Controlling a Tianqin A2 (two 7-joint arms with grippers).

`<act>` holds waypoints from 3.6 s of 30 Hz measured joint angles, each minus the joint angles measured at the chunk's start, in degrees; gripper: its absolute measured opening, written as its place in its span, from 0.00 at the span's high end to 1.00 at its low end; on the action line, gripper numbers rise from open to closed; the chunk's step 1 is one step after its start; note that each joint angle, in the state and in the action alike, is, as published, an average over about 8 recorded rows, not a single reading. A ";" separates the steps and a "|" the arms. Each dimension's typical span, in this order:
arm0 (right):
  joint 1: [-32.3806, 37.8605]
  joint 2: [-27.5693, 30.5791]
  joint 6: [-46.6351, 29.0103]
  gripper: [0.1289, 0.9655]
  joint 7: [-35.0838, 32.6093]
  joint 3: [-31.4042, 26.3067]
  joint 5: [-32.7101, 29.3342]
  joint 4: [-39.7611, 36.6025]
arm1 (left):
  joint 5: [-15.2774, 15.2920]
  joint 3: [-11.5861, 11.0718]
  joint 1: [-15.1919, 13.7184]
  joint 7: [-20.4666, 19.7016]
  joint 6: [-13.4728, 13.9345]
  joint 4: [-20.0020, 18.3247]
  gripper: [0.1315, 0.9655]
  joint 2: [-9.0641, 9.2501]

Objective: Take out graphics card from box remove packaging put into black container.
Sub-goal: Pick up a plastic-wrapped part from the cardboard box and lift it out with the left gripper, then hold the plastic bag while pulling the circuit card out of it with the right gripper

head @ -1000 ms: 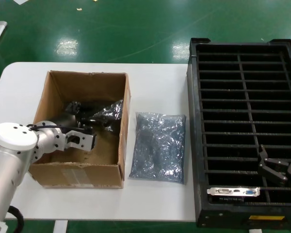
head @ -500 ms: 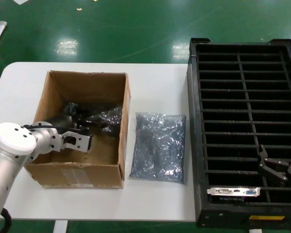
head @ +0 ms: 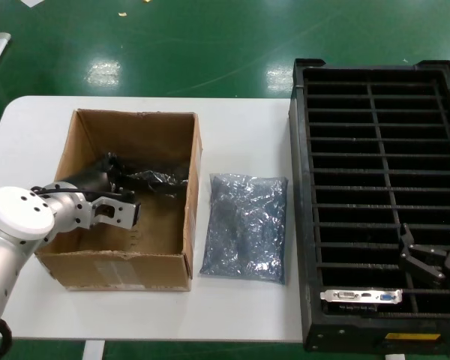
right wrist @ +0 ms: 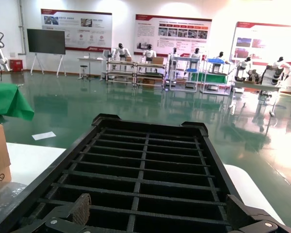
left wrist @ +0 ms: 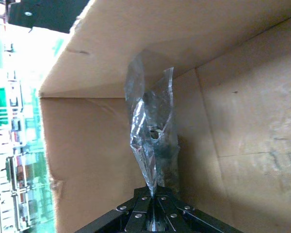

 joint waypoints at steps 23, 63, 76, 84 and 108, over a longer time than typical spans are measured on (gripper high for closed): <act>0.00 0.00 0.00 0.00 0.00 0.00 0.00 0.00 | 10.95 -3.61 12.53 -22.90 0.45 -33.58 0.99 -9.89; 0.02 0.00 -0.07 0.00 0.01 0.01 0.02 0.01 | 9.39 -12.30 36.58 -54.59 18.45 -77.00 0.99 -27.13; 4.72 0.07 -6.80 0.00 -0.51 -2.92 0.64 3.63 | 9.39 -12.29 36.58 -54.59 18.45 -77.01 0.99 -27.13; 7.61 3.70 -10.43 0.03 1.74 -8.30 -0.96 6.19 | 9.39 -12.29 36.58 -54.59 18.45 -77.01 0.99 -27.13; 8.91 13.41 -19.05 0.53 4.37 -15.28 -7.36 10.15 | 9.39 -12.30 36.58 -54.59 18.46 -77.00 0.99 -27.13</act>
